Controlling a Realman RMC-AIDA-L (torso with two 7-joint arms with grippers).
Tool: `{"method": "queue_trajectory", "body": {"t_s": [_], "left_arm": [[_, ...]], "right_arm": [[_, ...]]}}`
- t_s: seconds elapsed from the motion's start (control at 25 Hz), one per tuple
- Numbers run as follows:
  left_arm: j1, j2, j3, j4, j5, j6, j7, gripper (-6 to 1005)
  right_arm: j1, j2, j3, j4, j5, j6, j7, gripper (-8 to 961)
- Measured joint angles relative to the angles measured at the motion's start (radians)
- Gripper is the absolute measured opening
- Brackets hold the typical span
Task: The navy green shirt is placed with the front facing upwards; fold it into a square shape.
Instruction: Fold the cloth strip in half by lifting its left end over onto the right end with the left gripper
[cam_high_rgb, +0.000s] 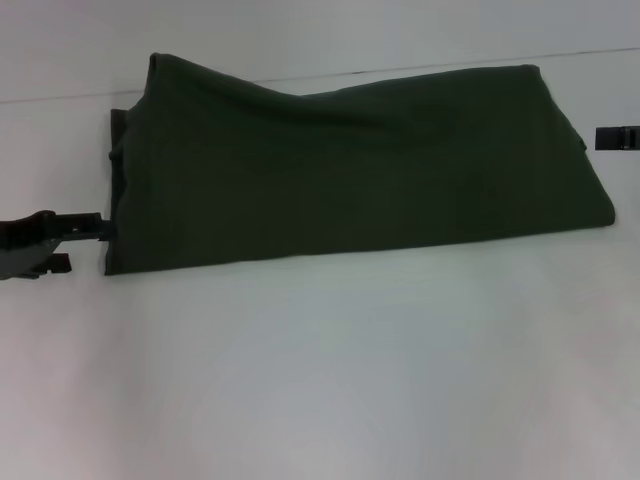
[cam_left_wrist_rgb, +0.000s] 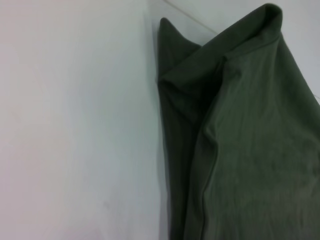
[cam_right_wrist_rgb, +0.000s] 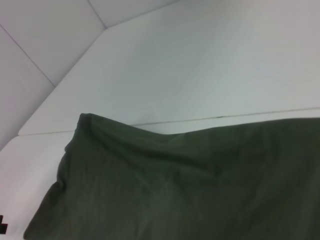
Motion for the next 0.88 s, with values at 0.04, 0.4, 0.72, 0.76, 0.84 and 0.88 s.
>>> {"method": "queue_trajectory", "body": {"t_s": [0.04, 0.4, 0.72, 0.76, 0.84, 0.88], "left_arm": [[0.000, -0.002, 0.000, 0.000, 0.000, -0.003, -0.002, 914], [-0.015, -0.021, 0.001, 0.010, -0.001, -0.013, -0.053, 903], [-0.049, -0.024, 0.036, -0.023, 0.031, -0.102, -0.124, 894], [-0.051, -0.025, 0.042, -0.028, 0.038, -0.112, -0.133, 893], [-0.055, -0.028, 0.054, -0.033, 0.048, -0.126, -0.147, 891], [-0.055, -0.030, 0.062, -0.035, 0.051, -0.131, -0.152, 890]], "right_arm": [[0.000, 0.001, 0.001, 0.000, 0.000, 0.004, -0.008, 909], [0.014, 0.000, 0.001, 0.001, 0.003, 0.013, -0.029, 905], [0.017, 0.003, 0.003, 0.007, 0.004, 0.018, -0.038, 902], [0.017, 0.003, 0.003, 0.007, 0.004, 0.018, -0.038, 902], [0.017, 0.003, 0.003, 0.007, 0.004, 0.018, -0.038, 901], [0.016, 0.003, 0.003, 0.007, 0.004, 0.018, -0.038, 900]]}}
